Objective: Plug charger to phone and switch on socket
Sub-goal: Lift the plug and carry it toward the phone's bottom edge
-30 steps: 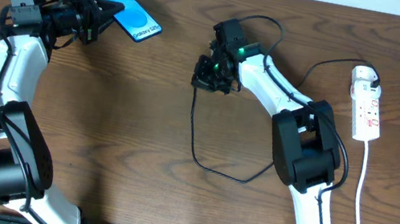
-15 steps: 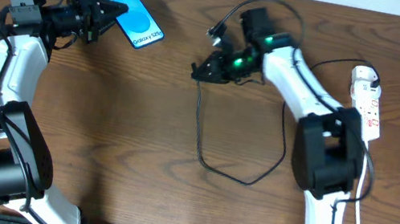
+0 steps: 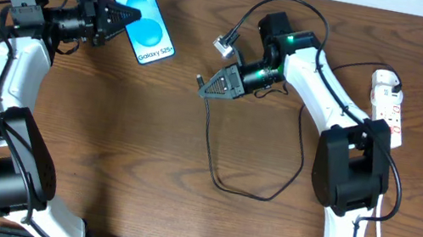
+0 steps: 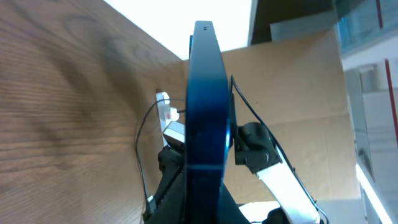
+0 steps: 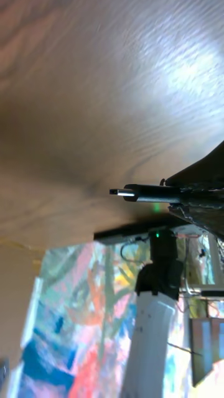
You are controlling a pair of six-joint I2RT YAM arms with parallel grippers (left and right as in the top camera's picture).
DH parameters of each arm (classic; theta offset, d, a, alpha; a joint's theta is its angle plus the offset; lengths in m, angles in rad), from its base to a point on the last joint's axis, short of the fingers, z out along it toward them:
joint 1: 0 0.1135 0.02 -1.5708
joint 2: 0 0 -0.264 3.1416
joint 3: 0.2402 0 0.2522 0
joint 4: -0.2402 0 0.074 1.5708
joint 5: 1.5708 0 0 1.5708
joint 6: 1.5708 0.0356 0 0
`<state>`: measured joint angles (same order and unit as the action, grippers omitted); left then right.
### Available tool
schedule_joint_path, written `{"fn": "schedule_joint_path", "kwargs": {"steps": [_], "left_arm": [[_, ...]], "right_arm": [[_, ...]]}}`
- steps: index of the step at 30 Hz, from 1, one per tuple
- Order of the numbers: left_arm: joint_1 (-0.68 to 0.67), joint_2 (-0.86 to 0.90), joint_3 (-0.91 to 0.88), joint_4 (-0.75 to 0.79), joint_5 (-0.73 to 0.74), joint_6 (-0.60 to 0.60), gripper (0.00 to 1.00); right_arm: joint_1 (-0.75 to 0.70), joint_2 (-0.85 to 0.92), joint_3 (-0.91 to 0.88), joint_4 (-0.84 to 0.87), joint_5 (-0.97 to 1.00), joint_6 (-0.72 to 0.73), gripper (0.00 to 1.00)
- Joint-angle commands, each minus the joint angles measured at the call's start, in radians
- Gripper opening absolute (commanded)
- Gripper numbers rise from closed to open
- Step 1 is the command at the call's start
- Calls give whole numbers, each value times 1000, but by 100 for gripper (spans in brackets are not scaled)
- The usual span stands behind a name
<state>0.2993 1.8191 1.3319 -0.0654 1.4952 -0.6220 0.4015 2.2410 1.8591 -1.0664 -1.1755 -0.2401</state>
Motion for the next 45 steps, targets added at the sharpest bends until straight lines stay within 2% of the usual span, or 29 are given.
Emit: {"fn": "schedule_joint_path", "kwargs": {"steps": [1, 9, 14, 18, 32, 38, 45], "left_arm": [[4, -22, 9, 8, 76, 46, 7], [-32, -22, 9, 39, 76, 45, 7], [-56, -22, 9, 55, 76, 42, 7], [-56, -22, 9, 70, 75, 34, 7], [-57, -22, 9, 317, 2, -208, 7], [-57, -22, 9, 473, -22, -363, 8], [-57, -22, 9, 524, -25, -405, 7]], "right_arm": [[19, -12, 13, 0, -142, -76, 1], [58, -12, 13, 69, -286, -66, 1], [57, -12, 13, 152, -296, 31, 1], [58, -12, 13, 166, -298, 35, 1], [58, -12, 13, 260, -333, 48, 1], [59, -12, 13, 425, -340, 206, 1], [75, -12, 13, 648, -360, 404, 1]]}}
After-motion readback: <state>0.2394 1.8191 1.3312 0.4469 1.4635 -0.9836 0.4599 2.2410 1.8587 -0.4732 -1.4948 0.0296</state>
